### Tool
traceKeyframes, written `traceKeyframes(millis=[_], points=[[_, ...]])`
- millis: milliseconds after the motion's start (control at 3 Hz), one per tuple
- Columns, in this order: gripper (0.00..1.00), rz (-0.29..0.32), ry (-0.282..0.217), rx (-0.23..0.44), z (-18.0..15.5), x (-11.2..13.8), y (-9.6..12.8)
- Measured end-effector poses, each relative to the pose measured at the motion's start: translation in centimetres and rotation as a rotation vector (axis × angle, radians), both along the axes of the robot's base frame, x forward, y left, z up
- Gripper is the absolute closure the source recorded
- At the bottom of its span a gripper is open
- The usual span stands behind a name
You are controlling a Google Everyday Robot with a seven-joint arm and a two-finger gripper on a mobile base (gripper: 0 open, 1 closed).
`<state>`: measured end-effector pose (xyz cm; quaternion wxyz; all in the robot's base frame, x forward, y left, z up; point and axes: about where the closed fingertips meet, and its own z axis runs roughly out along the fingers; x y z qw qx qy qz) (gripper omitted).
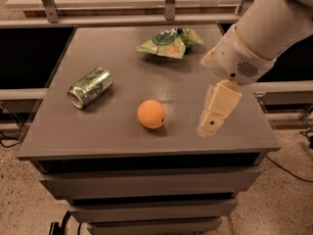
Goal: Pick orange
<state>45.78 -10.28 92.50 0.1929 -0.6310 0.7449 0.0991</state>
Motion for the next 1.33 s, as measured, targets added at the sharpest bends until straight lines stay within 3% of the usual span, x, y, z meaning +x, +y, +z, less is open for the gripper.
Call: traceKeyframes(millis=[333, 667, 1000, 1333], points=[[0.0, 0.055, 0.023, 0.072, -2.1, 0.2, 4.4], [0.0, 0.112, 0.012, 0.14, -3.3, 0.0, 8.1], [0.0, 0.142, 0.0, 0.183, -4.4, 0.3, 10.4], [0.18, 0.16, -0.006, 0.21, -5.7, 0.6, 11.7]])
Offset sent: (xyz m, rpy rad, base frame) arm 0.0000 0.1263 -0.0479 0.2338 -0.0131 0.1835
